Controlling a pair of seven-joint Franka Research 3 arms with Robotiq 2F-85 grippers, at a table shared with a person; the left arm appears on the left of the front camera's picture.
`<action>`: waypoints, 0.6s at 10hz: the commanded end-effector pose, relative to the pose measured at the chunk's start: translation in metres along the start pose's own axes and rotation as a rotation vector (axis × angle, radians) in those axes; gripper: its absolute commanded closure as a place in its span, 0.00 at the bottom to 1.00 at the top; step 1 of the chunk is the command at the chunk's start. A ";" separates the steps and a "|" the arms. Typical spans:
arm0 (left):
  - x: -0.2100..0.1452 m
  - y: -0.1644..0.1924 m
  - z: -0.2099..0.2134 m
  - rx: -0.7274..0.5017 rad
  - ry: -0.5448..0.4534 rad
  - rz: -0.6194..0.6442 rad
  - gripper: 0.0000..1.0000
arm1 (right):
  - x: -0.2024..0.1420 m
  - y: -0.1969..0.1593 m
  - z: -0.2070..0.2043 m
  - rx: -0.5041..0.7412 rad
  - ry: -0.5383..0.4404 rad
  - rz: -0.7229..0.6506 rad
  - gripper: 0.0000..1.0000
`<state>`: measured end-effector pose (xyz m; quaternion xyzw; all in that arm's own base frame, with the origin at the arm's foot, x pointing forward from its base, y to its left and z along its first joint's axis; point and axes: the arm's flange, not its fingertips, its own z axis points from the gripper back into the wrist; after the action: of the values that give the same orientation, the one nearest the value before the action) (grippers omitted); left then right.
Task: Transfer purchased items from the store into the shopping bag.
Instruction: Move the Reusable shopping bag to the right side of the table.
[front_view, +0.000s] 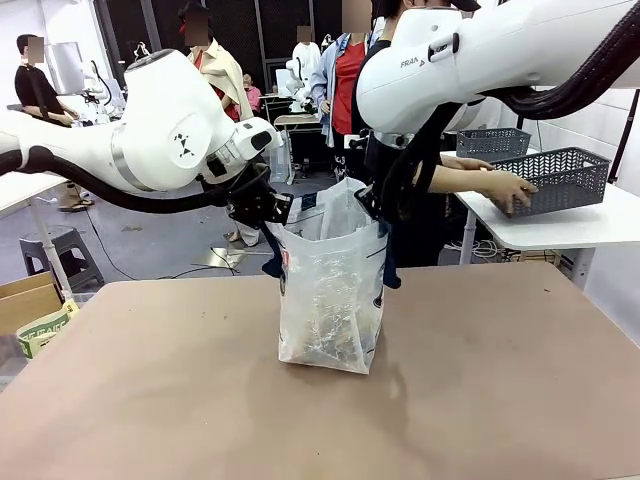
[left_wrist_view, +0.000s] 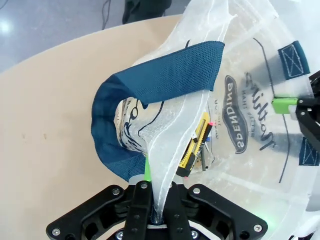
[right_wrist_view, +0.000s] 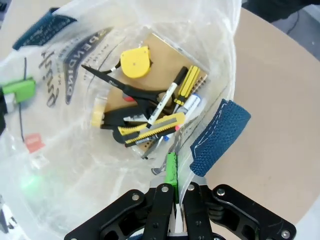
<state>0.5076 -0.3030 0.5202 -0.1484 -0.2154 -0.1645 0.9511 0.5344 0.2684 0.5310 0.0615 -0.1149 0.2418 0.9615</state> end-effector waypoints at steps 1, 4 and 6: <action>0.014 -0.016 -0.003 -0.007 -0.040 -0.012 1.00 | 0.016 0.009 -0.002 -0.030 0.001 -0.051 1.00; 0.019 -0.035 -0.010 -0.079 0.004 0.005 1.00 | 0.027 0.013 -0.004 -0.039 0.008 -0.096 1.00; 0.010 -0.020 -0.006 -0.028 -0.010 -0.025 1.00 | 0.013 0.009 -0.004 -0.014 -0.003 -0.060 1.00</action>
<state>0.5126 -0.3337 0.5195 -0.1655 -0.2135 -0.1805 0.9458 0.5455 0.2867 0.5301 0.0581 -0.1139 0.2069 0.9700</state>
